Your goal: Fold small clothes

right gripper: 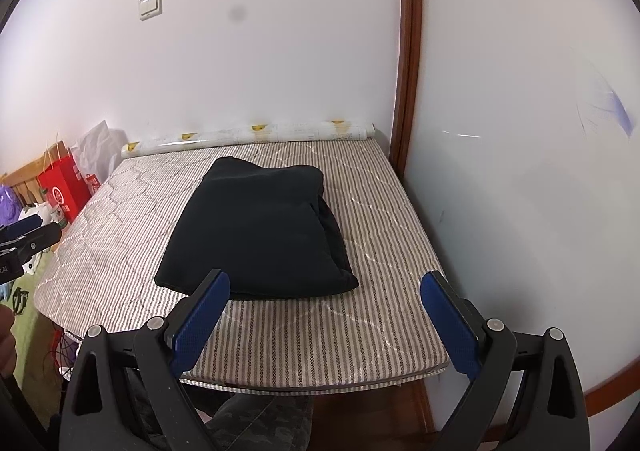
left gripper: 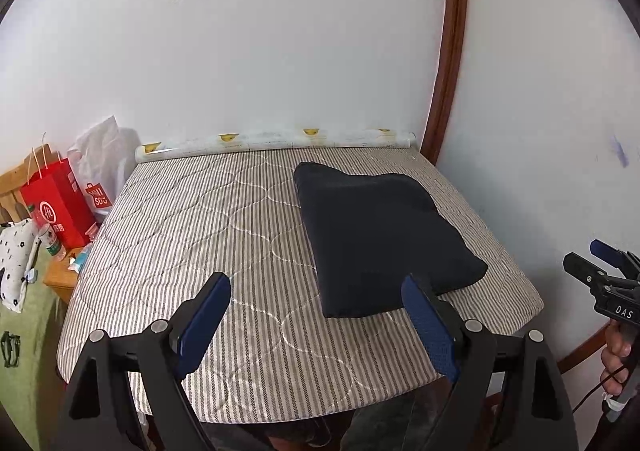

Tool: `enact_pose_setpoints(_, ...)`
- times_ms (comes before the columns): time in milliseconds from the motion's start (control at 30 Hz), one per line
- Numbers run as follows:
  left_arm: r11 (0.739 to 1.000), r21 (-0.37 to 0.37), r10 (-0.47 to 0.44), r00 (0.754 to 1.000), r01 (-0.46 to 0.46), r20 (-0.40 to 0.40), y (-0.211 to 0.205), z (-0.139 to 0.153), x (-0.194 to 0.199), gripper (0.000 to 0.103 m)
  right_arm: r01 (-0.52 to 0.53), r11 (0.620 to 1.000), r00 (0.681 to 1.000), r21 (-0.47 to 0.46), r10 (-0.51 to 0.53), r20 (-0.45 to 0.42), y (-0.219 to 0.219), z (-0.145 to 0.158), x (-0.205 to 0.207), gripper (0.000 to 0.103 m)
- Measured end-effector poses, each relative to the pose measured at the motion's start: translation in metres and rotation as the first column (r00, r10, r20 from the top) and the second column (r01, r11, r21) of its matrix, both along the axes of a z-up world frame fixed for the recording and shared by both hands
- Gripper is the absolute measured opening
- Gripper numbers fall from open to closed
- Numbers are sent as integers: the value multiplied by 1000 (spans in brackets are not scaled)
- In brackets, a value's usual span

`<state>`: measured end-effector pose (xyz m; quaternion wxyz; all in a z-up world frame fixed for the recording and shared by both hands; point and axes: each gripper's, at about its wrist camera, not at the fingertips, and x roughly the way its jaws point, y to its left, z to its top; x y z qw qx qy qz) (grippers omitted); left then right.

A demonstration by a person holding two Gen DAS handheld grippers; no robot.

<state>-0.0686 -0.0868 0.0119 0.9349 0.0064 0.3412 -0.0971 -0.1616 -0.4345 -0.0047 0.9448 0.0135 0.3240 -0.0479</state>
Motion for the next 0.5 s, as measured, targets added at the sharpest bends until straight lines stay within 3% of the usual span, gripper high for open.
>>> enact_pose_setpoints(500,1000,-4,4,1000,-4,5,3,3,-1,87,2,1000,1000,7,-2,-7,4,-4,-1,95)
